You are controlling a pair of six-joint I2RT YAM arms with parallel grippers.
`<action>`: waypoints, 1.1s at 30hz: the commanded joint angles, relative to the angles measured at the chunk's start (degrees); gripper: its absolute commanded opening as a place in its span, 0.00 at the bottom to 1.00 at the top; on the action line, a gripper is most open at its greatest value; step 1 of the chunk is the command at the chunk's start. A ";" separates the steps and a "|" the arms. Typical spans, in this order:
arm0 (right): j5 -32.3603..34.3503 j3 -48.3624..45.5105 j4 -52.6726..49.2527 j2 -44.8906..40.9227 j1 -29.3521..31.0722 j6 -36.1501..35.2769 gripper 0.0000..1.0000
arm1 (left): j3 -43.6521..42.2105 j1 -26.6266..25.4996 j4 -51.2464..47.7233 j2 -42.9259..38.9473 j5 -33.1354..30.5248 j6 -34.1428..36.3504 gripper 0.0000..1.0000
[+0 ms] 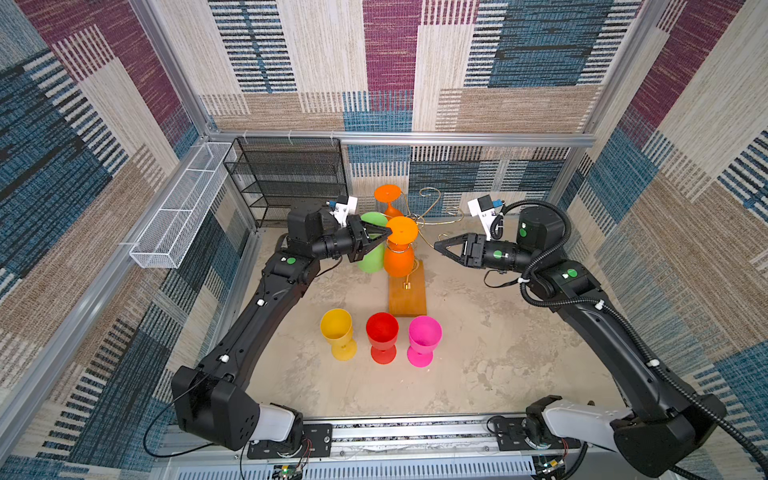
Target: Take the wine glass off the wine glass rack
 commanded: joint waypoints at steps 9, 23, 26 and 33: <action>-0.45 -1.01 3.08 -1.37 -0.36 0.75 0.45 | 2.43 -0.68 2.90 1.60 3.53 -2.92 0.00; -0.59 -2.12 3.53 -2.10 -0.96 0.84 0.45 | 1.79 -3.93 3.71 1.30 4.92 -4.93 0.00; -0.41 -2.24 3.54 -2.61 -1.22 0.97 0.45 | 0.28 -4.40 3.69 -0.67 5.01 -5.50 0.00; 0.18 -1.36 3.79 -3.94 -1.93 1.06 0.46 | -3.17 -4.77 2.15 -8.24 5.90 -6.77 0.00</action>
